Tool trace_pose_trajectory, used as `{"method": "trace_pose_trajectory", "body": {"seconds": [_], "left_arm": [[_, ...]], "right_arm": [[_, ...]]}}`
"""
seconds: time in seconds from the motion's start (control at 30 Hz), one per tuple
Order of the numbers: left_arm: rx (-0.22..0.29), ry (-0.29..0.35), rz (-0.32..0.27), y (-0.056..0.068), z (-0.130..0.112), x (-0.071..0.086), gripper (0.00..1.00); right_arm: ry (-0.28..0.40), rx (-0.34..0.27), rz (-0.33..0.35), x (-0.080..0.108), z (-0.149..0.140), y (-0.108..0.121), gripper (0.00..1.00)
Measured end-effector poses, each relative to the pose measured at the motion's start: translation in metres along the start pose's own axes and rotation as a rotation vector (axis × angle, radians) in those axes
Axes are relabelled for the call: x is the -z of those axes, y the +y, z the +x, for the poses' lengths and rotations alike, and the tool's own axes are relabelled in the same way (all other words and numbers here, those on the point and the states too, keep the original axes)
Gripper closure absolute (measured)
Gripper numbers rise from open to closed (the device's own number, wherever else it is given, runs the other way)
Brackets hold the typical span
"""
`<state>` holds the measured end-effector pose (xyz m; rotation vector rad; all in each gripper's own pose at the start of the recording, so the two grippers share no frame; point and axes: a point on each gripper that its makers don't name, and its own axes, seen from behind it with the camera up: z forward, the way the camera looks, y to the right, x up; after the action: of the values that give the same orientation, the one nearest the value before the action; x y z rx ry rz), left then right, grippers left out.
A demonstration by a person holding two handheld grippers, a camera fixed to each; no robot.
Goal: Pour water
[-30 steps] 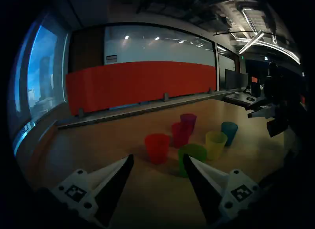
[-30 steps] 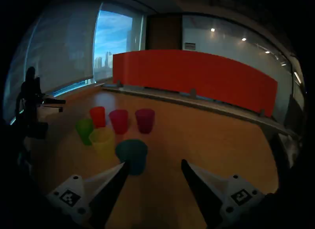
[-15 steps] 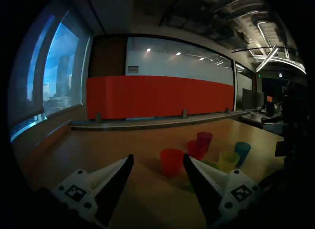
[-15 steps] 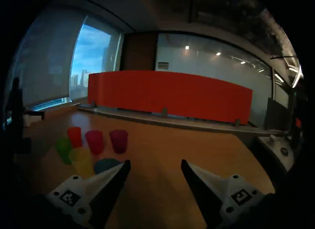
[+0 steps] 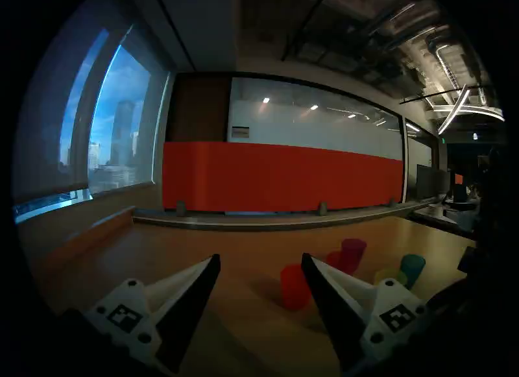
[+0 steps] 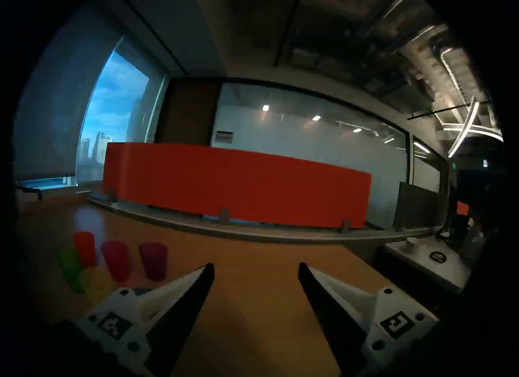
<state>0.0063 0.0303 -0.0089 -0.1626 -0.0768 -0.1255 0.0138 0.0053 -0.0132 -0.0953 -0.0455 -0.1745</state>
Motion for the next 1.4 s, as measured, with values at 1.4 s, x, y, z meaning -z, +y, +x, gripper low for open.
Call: {"method": "trace_pose_trajectory", "body": {"seconds": [1.4], "left_arm": [[-0.064,0.076,0.171,-0.026,-0.030,-0.005,0.07]], "right_arm": [[0.023,0.001,-0.125,-0.006,0.029,0.015,0.00]]}}
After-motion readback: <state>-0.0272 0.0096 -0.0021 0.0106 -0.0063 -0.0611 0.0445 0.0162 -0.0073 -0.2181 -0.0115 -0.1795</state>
